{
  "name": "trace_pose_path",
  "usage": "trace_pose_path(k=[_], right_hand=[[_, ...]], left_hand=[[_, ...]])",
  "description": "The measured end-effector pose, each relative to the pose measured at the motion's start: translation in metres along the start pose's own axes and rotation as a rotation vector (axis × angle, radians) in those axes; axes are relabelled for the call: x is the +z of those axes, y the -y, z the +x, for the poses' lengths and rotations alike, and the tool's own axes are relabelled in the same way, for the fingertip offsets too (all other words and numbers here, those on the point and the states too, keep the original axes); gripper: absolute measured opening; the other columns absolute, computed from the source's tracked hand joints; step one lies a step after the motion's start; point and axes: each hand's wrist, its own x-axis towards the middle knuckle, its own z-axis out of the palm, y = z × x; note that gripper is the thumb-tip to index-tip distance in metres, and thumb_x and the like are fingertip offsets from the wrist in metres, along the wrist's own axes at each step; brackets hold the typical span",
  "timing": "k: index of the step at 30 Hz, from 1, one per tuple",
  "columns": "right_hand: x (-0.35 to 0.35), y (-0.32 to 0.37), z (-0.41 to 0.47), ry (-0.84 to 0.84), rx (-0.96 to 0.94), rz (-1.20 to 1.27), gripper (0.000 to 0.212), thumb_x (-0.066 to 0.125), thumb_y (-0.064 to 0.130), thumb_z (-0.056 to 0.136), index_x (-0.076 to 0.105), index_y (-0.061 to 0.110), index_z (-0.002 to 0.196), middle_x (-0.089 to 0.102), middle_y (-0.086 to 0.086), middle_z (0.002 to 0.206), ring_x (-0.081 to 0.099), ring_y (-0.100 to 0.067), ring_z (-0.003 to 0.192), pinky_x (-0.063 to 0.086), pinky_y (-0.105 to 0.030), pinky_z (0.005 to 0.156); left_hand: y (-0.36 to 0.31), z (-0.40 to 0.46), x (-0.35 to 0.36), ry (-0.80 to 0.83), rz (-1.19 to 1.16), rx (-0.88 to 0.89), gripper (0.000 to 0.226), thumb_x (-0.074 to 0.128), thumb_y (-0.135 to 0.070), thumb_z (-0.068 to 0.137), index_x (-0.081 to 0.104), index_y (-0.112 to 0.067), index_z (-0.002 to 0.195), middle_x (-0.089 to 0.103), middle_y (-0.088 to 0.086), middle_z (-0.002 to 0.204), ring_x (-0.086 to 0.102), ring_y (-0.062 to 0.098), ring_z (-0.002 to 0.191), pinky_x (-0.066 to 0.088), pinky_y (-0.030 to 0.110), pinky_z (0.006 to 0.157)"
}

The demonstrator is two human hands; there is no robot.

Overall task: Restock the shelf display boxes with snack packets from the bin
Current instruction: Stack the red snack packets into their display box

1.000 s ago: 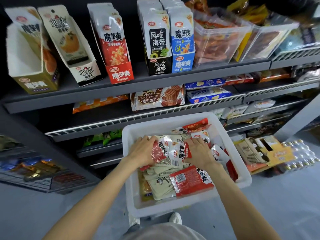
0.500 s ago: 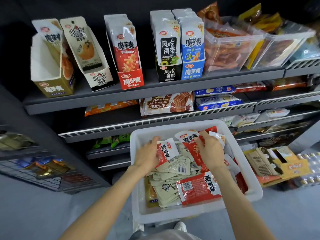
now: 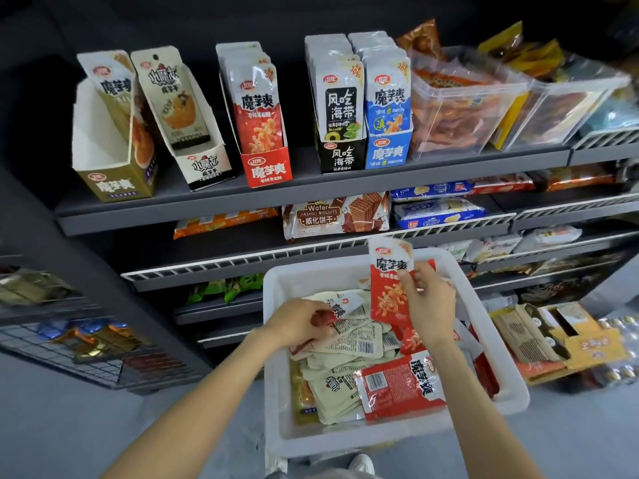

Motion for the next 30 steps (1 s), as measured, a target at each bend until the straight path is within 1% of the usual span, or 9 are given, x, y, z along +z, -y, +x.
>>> trace_pose_path(k=[2, 5, 8, 12, 17, 20, 24, 26, 30], right_hand=[[-0.006, 0.009, 0.005, 0.003, 0.026, 0.128, 0.021, 0.055, 0.032, 0.094, 0.059, 0.011, 0.096, 0.071, -0.005, 0.089, 0.066, -0.017, 0.08, 0.055, -0.044, 0.072], [-0.017, 0.035, 0.013, 0.054, 0.05, 0.286, 0.016, 0.055, 0.029, 0.094, 0.057, 0.013, 0.094, 0.071, -0.003, 0.083, 0.065, -0.013, 0.064, 0.055, -0.038, 0.061], [-0.023, 0.068, 0.027, 0.091, 0.025, 0.48, 0.007, 0.059, 0.019, 0.093, 0.055, 0.014, 0.096, 0.07, 0.0, 0.078, 0.059, -0.007, 0.049, 0.05, -0.028, 0.053], [-0.023, 0.114, 0.047, 0.153, -0.048, 0.741, 0.018, 0.055, 0.009, 0.094, 0.055, 0.023, 0.105, 0.068, 0.0, 0.093, 0.066, -0.004, 0.069, 0.055, -0.023, 0.058], [-0.017, 0.169, 0.074, 0.13, -0.104, 0.95, 0.035, 0.046, 0.012, 0.099, 0.043, 0.011, 0.134, 0.063, 0.002, 0.099, 0.066, -0.002, 0.076, 0.057, -0.027, 0.075], [-0.011, 0.2, 0.092, 0.103, -0.124, 1.06, 0.034, 0.043, 0.009, 0.1, 0.04, 0.012, 0.134, 0.063, 0.004, 0.093, 0.067, -0.003, 0.074, 0.057, -0.026, 0.077], [0.003, 0.232, 0.112, 0.112, -0.164, 1.091, 0.022, 0.044, 0.012, 0.1, 0.043, 0.011, 0.122, 0.062, 0.0, 0.084, 0.065, -0.004, 0.069, 0.056, -0.027, 0.077], [0.014, 0.245, 0.12, 0.111, -0.211, 1.061, 0.014, 0.044, 0.011, 0.1, 0.044, 0.013, 0.115, 0.062, 0.0, 0.082, 0.064, -0.005, 0.071, 0.056, -0.024, 0.073], [0.034, 0.267, 0.134, 0.108, -0.313, 0.836, 0.022, 0.044, 0.012, 0.1, 0.043, 0.012, 0.122, 0.064, -0.008, 0.093, 0.063, -0.011, 0.082, 0.057, -0.024, 0.067]], left_hand=[[0.004, -0.008, -0.016, -0.08, -0.125, 0.02, 0.035, 0.05, -0.032, 0.097, 0.055, -0.025, 0.13, 0.063, -0.004, 0.124, 0.062, 0.005, 0.089, 0.046, 0.018, 0.076], [0.008, -0.018, -0.048, -0.342, -0.276, -0.022, 0.03, 0.048, -0.022, 0.098, 0.057, -0.021, 0.126, 0.063, -0.004, 0.122, 0.061, 0.009, 0.103, 0.049, 0.02, 0.078], [0.008, -0.03, -0.091, -0.578, -0.574, 0.016, 0.014, 0.054, -0.017, 0.095, 0.057, -0.026, 0.106, 0.064, -0.004, 0.112, 0.06, 0.012, 0.107, 0.048, 0.02, 0.076], [-0.003, -0.045, -0.153, -0.813, -0.915, 0.132, 0.012, 0.055, -0.018, 0.094, 0.056, -0.029, 0.099, 0.066, -0.006, 0.1, 0.064, 0.004, 0.092, 0.051, 0.019, 0.072], [-0.01, -0.03, -0.218, -1.043, -1.07, 0.206, 0.016, 0.05, -0.014, 0.097, 0.048, -0.013, 0.113, 0.064, -0.012, 0.091, 0.063, -0.007, 0.078, 0.049, 0.012, 0.065], [-0.002, -0.007, -0.245, -1.114, -0.987, 0.164, 0.013, 0.055, -0.014, 0.095, 0.051, -0.015, 0.108, 0.066, -0.008, 0.093, 0.063, -0.001, 0.083, 0.052, 0.02, 0.075], [0.021, 0.02, -0.254, -1.187, -0.758, 0.056, 0.016, 0.063, -0.017, 0.09, 0.054, -0.016, 0.103, 0.063, -0.004, 0.097, 0.058, 0.002, 0.086, 0.046, 0.014, 0.074], [0.029, 0.024, -0.254, -1.154, -0.671, 0.038, 0.024, 0.067, -0.015, 0.086, 0.055, -0.012, 0.107, 0.061, -0.005, 0.094, 0.059, 0.007, 0.087, 0.05, 0.018, 0.077], [0.037, 0.029, -0.26, -1.095, -0.091, 0.015, 0.035, 0.076, -0.021, 0.078, 0.06, -0.013, 0.108, 0.064, 0.003, 0.109, 0.053, 0.023, 0.104, 0.041, 0.033, 0.085]])
